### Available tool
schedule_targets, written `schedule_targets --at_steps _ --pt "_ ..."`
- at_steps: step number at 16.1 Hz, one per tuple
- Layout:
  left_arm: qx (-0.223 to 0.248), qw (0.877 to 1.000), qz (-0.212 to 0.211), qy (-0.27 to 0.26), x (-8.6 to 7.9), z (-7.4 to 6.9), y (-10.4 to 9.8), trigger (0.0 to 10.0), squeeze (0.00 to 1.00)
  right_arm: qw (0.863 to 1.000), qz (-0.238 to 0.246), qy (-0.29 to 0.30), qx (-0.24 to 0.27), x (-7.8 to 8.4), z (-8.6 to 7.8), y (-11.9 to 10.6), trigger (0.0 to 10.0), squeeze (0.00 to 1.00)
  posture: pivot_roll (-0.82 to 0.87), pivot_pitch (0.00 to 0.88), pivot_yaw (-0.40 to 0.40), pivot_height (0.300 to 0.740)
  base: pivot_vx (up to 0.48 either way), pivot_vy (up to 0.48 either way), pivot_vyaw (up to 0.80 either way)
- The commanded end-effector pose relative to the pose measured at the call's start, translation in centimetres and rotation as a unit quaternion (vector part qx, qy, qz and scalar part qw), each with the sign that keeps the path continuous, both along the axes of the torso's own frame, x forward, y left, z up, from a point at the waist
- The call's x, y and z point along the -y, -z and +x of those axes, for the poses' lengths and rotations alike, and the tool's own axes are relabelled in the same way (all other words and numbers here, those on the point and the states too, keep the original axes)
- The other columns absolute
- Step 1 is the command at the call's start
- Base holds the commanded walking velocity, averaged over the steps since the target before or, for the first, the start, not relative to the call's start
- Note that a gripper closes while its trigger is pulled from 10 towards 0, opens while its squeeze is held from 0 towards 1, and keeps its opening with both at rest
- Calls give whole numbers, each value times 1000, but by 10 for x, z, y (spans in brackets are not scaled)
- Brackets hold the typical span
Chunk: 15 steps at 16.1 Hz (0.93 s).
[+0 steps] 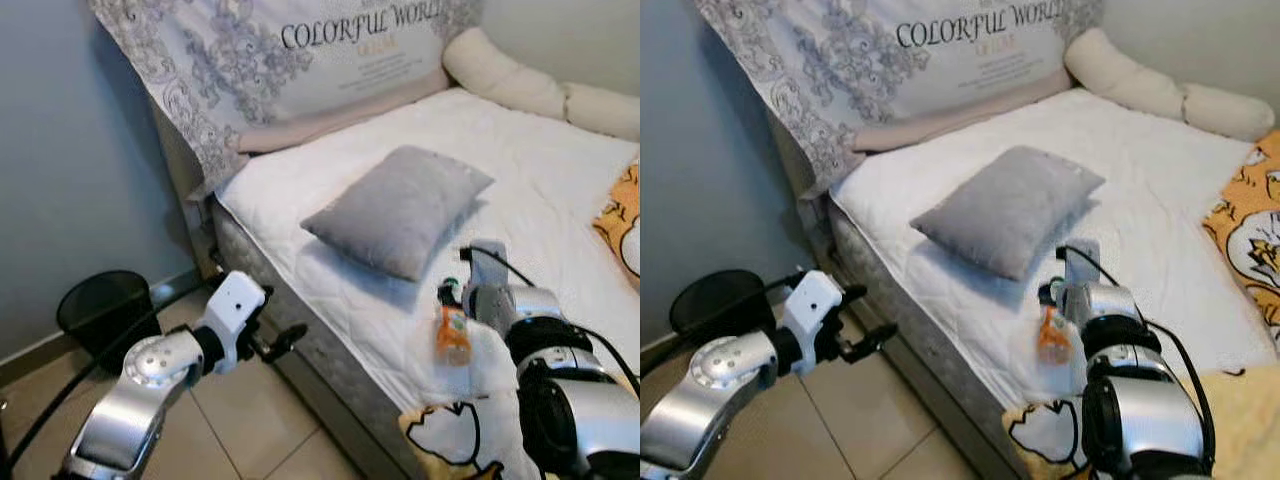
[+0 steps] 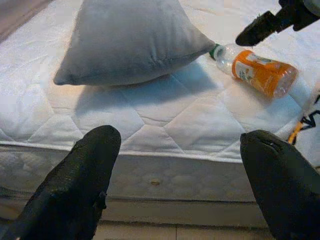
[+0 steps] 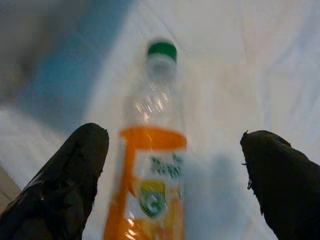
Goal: Clean up the room
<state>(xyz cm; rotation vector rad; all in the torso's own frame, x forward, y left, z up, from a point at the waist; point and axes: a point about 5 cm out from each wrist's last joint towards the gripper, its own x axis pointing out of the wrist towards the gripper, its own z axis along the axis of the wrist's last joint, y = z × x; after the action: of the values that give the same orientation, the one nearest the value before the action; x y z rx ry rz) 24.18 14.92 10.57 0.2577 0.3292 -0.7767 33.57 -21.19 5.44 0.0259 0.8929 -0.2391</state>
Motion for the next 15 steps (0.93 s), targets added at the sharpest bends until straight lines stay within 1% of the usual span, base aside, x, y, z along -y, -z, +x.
schedule_targets --at_steps 1,2,3,4,5,7,10,12,15 --pt "5 1000 -1 18 5 0 -6 10000 0 1000 2 13 2 3 1 -1 10000 0 59 0 -8 740 0 0 0" --pt "4 1000 0 20 5 0 -7 10000 0 1000 -3 18 -5 3 -2 4 10000 0 62 0 -6 740 0 0 0" --pt "3 1000 0 22 5 0 -7 10000 0 1000 3 25 -8 3 -4 8 10000 0 64 0 -4 740 0 0 0" --pt "3 1000 2 25 4 0 -8 10000 0 999 27 37 -7 1 -6 11 10000 0 68 0 -2 740 0 0 0" --pt "2 1000 3 26 4 0 -8 10000 0 998 40 43 -6 -1 -6 13 10000 0 71 0 -1 740 0 0 0" --pt "1 1000 6 28 2 -1 -9 10000 0 996 76 46 1 -9 -5 14 10000 0 81 0 1 740 0 0 0" --pt "-2 999 10 31 0 -3 -10 10000 0 997 60 38 -3 -13 -6 19 10000 0 93 0 1 740 0 0 0" --pt "-9 999 3 39 5 -6 -10 10000 0 997 50 49 -13 -14 -14 29 10000 0 115 0 7 740 0 0 0" --pt "-9 999 5 45 5 -7 -13 10000 0 996 60 60 -18 -19 -22 40 10000 0 146 0 5 740 0 0 0"
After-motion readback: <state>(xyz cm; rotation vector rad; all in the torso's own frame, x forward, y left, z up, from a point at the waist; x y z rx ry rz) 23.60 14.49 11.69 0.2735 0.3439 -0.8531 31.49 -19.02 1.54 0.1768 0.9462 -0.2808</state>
